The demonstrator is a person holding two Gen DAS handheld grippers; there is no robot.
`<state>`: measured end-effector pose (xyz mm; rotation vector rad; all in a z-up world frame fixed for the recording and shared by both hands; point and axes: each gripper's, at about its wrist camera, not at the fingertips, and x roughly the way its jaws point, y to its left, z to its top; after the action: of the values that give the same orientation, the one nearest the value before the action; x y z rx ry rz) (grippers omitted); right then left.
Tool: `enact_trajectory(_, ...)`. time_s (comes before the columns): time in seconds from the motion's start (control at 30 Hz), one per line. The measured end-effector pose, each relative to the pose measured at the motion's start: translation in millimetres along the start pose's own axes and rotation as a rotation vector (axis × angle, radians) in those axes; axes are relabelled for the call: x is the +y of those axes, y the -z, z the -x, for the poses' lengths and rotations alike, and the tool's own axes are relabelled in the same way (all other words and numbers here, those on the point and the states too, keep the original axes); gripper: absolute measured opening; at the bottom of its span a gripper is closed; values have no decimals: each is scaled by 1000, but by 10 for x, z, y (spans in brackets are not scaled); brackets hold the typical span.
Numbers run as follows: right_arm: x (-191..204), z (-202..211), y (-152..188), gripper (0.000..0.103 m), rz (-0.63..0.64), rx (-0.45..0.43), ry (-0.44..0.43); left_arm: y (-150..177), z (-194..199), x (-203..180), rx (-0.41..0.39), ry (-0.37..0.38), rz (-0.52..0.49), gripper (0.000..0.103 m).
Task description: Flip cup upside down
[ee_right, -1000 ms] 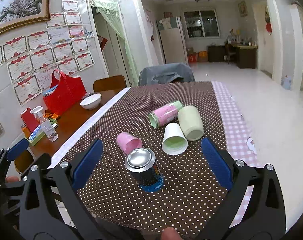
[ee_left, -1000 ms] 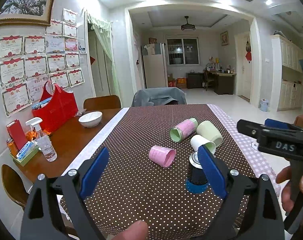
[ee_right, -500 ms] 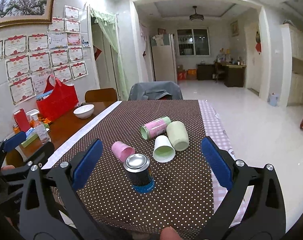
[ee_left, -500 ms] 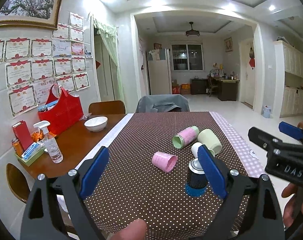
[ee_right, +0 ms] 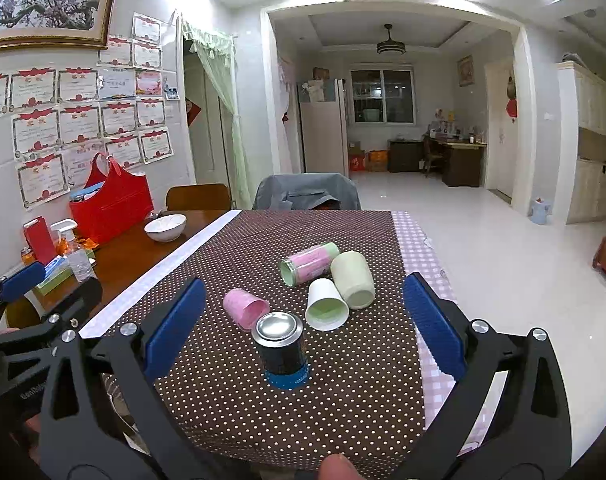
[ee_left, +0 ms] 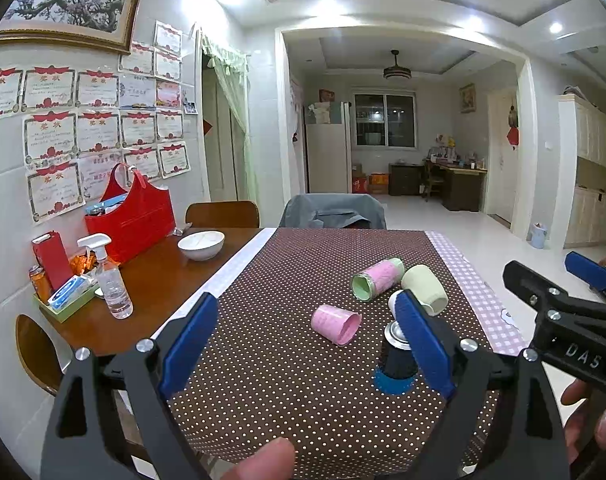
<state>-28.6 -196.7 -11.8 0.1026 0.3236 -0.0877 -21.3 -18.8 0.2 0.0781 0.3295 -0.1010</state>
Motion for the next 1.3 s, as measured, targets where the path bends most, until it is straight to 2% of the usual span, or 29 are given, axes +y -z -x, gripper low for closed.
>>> enact_trajectory(0.43,-37,0,-3,97,-18,0,16,-12,19,-28,-8,-6,-12,89)
enact_trajectory(1.3,-36,-79,46,97,-23,35,-6,-26,-3,2,-19,-7,6,89)
